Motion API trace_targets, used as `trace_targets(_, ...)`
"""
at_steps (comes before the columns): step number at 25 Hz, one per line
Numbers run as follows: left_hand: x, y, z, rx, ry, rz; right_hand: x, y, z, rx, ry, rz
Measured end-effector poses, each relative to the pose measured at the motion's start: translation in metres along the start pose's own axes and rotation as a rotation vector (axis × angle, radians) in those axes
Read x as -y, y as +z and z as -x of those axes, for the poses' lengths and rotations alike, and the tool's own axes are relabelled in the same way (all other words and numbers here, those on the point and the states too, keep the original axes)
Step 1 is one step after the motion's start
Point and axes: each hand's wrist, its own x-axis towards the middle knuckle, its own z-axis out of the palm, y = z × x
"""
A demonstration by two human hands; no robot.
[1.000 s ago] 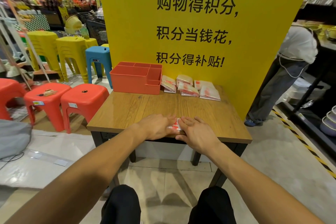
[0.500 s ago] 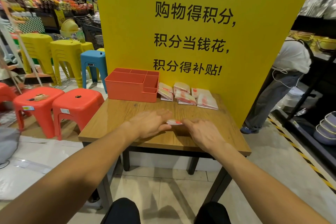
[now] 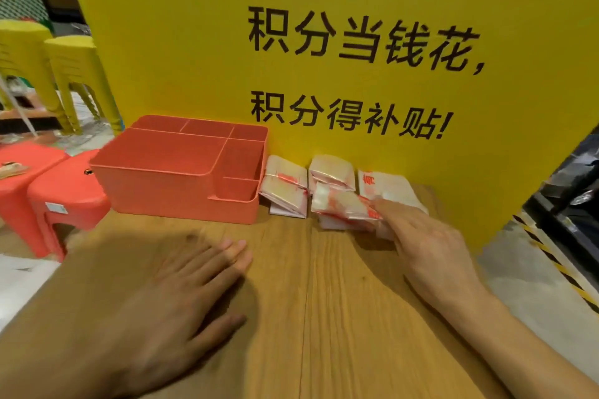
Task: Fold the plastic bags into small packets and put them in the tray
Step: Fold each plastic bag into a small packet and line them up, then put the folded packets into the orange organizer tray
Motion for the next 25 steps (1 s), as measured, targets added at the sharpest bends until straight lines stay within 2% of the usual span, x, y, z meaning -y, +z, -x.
trace_targets(2,0.005,0.002,-0.009,-0.1,0.024,-0.049,-0.011,0.006,-0.016,-0.013,0.021,-0.043)
trace_targets(4,0.004,0.0,-0.027,-0.125,0.016,-0.053,-0.01,0.0,-0.031,0.012,0.066,-0.113)
trace_targets(6,-0.007,-0.005,-0.054,-0.111,-0.088,-0.04,-0.005,-0.006,-0.039,0.103,0.133,-0.204)
trace_targets(9,-0.029,-0.023,-0.076,0.081,-0.328,0.061,0.007,-0.02,-0.05,0.261,0.235,-0.35)
trace_targets(13,-0.035,-0.065,-0.073,0.383,-0.401,0.119,0.029,-0.053,-0.065,0.464,0.364,-0.436)
trace_targets(16,-0.047,-0.078,-0.096,0.533,-0.508,0.367,0.034,-0.078,-0.072,0.545,0.413,-0.521)
trace_targets(18,-0.059,-0.092,-0.116,0.444,-0.635,0.578,0.037,-0.086,-0.074,0.527,0.43,-0.546)
trace_targets(20,-0.061,-0.108,-0.13,0.295,-0.691,0.663,0.043,-0.087,-0.076,0.443,0.425,-0.545)
trace_targets(22,-0.05,-0.129,-0.13,0.136,-0.719,0.643,0.054,-0.088,-0.088,0.395,0.453,-0.571)
trace_targets(25,-0.01,-0.158,-0.105,-0.252,-0.82,0.529,0.067,-0.093,-0.113,0.449,0.493,-0.576)
